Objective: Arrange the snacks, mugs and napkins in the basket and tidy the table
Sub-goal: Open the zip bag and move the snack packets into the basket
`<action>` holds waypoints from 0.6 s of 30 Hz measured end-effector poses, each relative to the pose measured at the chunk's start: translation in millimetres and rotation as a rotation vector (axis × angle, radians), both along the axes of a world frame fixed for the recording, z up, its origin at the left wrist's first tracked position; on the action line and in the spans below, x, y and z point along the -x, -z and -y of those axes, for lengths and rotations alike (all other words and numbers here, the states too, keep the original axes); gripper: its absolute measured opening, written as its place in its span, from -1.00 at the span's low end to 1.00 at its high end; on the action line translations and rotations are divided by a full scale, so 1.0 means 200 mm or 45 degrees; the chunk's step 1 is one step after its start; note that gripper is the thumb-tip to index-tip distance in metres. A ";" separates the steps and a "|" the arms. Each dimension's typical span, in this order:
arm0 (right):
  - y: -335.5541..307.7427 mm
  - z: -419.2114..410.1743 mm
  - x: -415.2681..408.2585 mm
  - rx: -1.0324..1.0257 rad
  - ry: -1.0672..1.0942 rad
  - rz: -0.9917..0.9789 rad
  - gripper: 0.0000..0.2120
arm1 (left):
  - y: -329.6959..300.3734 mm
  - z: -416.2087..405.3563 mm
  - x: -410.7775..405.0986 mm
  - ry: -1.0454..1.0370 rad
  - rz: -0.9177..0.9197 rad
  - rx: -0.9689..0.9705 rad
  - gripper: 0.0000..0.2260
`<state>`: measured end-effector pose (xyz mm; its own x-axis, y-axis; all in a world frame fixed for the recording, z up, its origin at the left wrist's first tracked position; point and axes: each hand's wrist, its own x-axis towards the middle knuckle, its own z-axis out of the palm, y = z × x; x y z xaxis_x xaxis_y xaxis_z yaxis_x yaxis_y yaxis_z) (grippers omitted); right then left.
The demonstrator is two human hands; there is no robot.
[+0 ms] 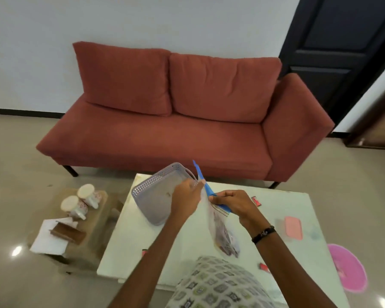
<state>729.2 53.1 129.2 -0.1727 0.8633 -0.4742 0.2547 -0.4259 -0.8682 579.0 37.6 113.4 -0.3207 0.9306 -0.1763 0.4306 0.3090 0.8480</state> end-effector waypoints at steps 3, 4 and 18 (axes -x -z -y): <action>0.02 0.08 -0.09 -0.008 0.104 -0.065 -0.92 | -0.02 0.10 -0.20 -0.104 0.541 0.329 -0.60; 0.03 0.10 -0.11 -0.019 0.118 -0.073 -0.93 | -0.02 0.13 -0.24 -0.115 0.598 0.337 -0.67; 0.07 0.29 -0.11 0.332 0.037 -0.492 -0.82 | -0.09 0.25 -0.14 0.064 0.479 0.233 -0.84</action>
